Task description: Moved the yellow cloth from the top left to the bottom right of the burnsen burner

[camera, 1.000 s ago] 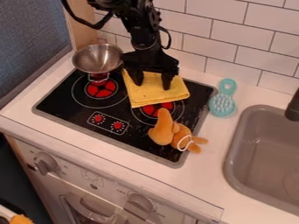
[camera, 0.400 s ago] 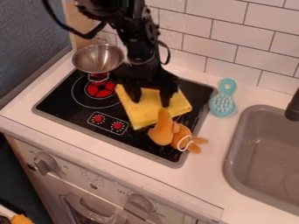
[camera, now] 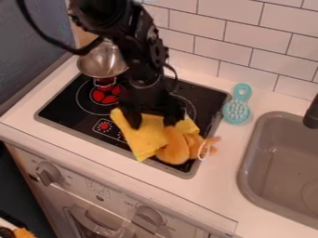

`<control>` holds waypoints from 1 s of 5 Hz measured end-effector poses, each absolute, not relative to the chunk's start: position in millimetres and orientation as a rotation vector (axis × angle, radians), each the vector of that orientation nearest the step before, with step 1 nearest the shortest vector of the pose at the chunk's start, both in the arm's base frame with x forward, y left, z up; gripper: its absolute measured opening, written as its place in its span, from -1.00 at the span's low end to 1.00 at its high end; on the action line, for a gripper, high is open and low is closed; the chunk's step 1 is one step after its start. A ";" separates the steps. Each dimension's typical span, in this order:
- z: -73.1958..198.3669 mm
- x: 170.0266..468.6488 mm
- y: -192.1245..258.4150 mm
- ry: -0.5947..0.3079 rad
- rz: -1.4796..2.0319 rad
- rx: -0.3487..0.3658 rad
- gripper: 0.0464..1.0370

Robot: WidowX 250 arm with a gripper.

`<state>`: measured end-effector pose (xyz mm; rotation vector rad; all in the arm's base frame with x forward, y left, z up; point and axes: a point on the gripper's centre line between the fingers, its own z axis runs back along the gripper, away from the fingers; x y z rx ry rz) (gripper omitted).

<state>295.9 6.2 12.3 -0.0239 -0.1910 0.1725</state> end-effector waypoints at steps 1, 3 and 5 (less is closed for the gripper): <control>14.2 284.0 6.8 -0.186 0.200 -0.007 0.92; 18.2 287.4 7.0 -0.204 0.211 -0.009 0.92; 58.6 307.8 10.5 -0.293 0.205 0.006 0.92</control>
